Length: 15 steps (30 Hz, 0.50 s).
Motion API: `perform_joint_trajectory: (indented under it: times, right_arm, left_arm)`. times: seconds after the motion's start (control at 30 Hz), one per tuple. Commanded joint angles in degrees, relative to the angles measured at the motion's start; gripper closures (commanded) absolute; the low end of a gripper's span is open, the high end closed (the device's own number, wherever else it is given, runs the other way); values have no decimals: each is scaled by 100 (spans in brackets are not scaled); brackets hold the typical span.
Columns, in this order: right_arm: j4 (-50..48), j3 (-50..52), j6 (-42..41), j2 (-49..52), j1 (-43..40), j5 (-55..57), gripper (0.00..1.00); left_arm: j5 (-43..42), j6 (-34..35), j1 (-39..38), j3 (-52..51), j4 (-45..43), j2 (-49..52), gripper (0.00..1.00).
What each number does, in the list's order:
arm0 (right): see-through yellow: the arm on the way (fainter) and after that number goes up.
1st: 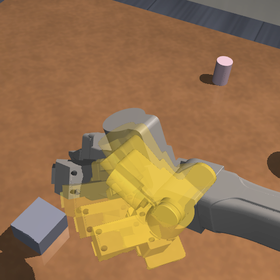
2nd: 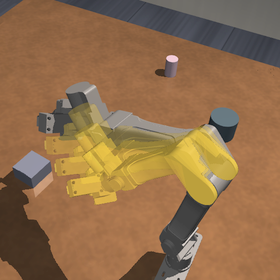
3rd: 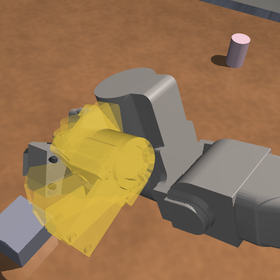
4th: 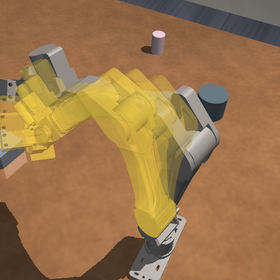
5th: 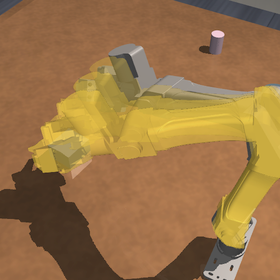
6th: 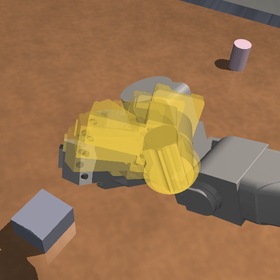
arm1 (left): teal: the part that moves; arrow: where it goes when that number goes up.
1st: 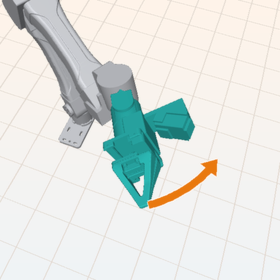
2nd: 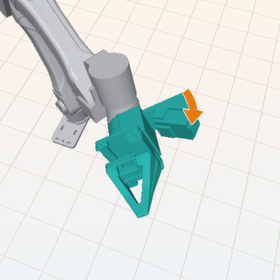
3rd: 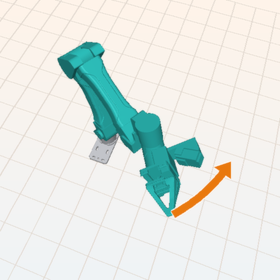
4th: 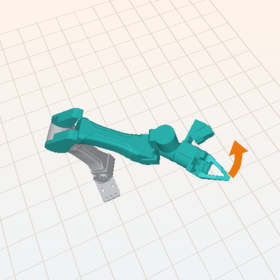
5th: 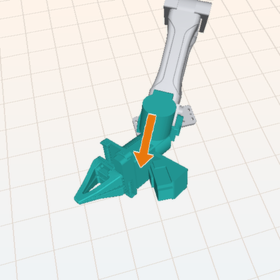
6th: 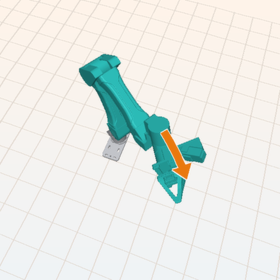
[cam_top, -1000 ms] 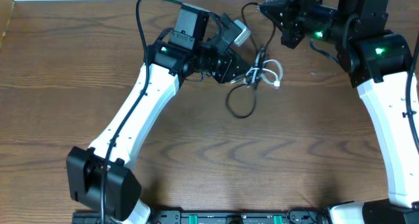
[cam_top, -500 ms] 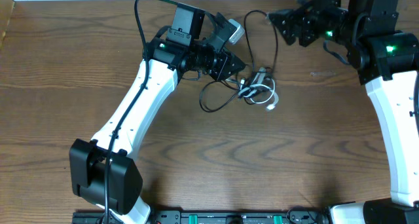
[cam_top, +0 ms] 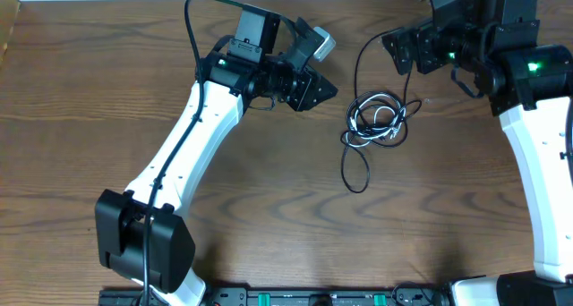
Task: Untangle cables
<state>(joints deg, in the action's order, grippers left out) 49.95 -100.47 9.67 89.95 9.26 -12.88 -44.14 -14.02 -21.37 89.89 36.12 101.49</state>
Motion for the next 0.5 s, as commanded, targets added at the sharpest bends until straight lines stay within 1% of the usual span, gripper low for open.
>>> perform_joint_trajectory:
  times: [0.0, 0.27, 0.47]
  right_arm:
    - [94, -105, 118, -70, -35, 356, 1]
    - [149, -105, 127, -70, -223, 474, 1]
    - [94, -105, 116, -70, -361, 232, 1]
  left_arm:
    - [-199, -85, 17, 107, 31, 262, 63]
    - [-417, -28, 9, 107, 4, 1248, 63]
    - [-494, -7, 2, 107, -68, 1836, 63]
